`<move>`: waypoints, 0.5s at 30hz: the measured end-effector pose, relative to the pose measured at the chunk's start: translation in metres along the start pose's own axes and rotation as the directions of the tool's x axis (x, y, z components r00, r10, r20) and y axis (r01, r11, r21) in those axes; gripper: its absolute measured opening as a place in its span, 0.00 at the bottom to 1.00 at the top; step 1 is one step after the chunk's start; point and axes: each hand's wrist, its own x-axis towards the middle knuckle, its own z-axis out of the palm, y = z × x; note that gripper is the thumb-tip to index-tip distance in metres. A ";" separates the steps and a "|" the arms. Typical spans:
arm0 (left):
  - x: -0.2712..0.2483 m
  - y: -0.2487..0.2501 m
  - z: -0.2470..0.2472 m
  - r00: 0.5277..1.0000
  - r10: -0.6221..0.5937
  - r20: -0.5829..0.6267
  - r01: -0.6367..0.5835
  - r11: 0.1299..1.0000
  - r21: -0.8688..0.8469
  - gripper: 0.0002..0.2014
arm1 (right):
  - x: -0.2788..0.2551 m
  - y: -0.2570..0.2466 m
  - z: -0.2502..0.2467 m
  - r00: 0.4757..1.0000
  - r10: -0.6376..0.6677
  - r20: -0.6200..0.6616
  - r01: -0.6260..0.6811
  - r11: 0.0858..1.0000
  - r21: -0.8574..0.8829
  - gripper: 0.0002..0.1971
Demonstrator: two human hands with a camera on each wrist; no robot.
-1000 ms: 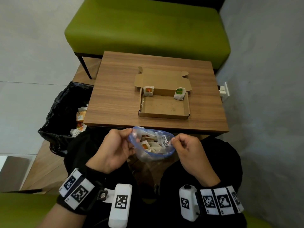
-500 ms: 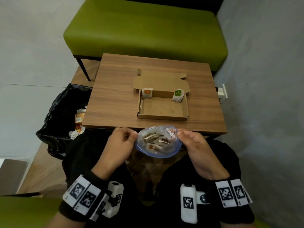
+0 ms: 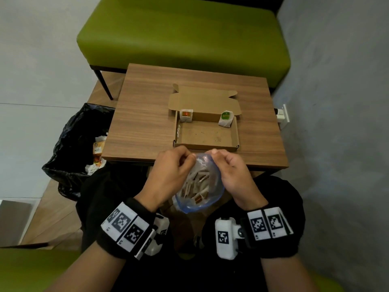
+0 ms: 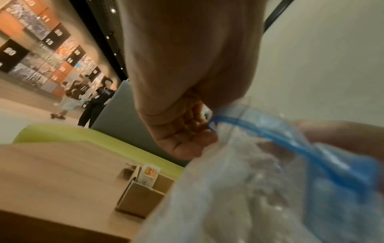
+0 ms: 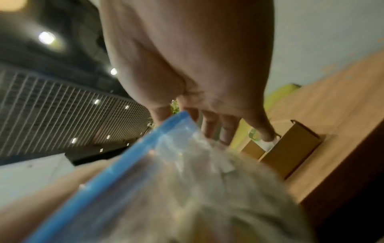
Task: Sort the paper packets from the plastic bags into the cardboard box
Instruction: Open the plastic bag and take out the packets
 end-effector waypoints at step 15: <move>-0.004 -0.023 -0.011 0.996 -0.073 0.054 0.078 0.991 -0.112 0.13 | 0.018 0.015 0.016 0.998 -0.063 -0.016 0.056 0.959 -0.279 0.15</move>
